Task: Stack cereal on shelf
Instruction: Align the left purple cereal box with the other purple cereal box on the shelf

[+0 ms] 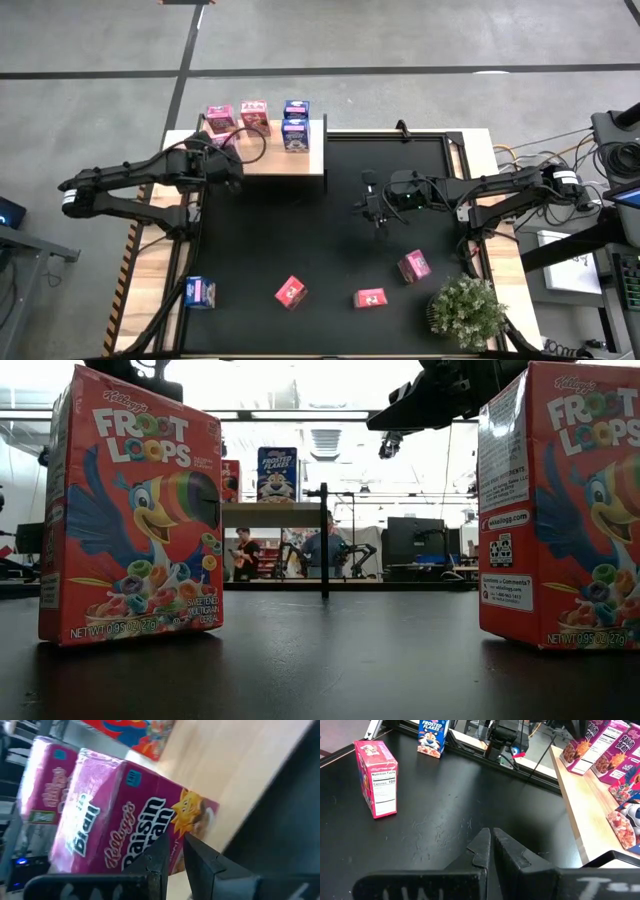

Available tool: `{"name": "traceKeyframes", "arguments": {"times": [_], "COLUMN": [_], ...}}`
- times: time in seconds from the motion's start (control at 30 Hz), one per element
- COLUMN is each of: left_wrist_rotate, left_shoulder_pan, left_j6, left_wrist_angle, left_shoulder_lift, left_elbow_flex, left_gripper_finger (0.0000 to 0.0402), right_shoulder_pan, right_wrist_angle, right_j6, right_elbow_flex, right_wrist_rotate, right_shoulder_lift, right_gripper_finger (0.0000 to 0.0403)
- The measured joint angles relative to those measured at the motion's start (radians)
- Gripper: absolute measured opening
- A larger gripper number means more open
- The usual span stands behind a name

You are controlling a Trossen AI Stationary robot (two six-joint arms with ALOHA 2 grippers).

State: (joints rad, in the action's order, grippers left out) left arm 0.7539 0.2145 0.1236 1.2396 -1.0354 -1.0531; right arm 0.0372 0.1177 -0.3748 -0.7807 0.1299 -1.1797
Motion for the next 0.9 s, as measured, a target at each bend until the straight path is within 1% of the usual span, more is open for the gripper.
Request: {"name": "traceKeyframes", "arguments": {"times": [0.1, 0.2, 0.3, 0.5, 0.67, 0.7, 0.83, 0.9], "left_wrist_rotate": [0.049, 0.05, 0.049, -0.04, -0.037, -0.032, 0.065, 0.097], "left_shoulder_pan": [0.013, 0.025, 0.028, 0.028, 0.028, 0.03, 0.031, 0.038], "left_j6": [-0.024, -0.06, -0.065, -0.026, -0.013, -0.015, -0.017, -0.025], "left_wrist_angle": [-0.005, -0.02, -0.033, -0.035, -0.077, -0.088, -0.128, -0.148], "left_shoulder_lift": [0.0, 0.0, 0.0, 0.0, 0.0, 0.0, -0.004, -0.005], "left_elbow_flex": [0.0, 0.0, 0.0, 0.003, 0.048, 0.062, 0.107, 0.128], "left_gripper_finger": [0.0039, 0.0039, 0.0039, 0.0039, 0.0039, 0.0039, 0.0039, 0.0039], "right_shoulder_pan": [0.0, 0.0, 0.0, 0.0, 0.0, 0.0, 0.0, 0.0], "right_wrist_angle": [0.0, 0.0, 0.0, 0.0, -0.001, -0.002, -0.002, -0.002], "right_j6": [-0.001, -0.002, -0.002, -0.001, 0.0, 0.0, 0.0, 0.0], "right_elbow_flex": [0.0, 0.0, 0.0, 0.0, 0.0, 0.0, 0.0, 0.0], "right_wrist_rotate": [0.0, 0.0, 0.0, 0.0, 0.0, 0.0, 0.0, 0.0], "right_shoulder_lift": [0.0, 0.0, 0.0, 0.0, 0.0, 0.0, 0.0, 0.0], "right_gripper_finger": [0.0012, 0.0012, 0.0012, 0.0012, 0.0012, 0.0012, 0.0012, 0.0012]}}
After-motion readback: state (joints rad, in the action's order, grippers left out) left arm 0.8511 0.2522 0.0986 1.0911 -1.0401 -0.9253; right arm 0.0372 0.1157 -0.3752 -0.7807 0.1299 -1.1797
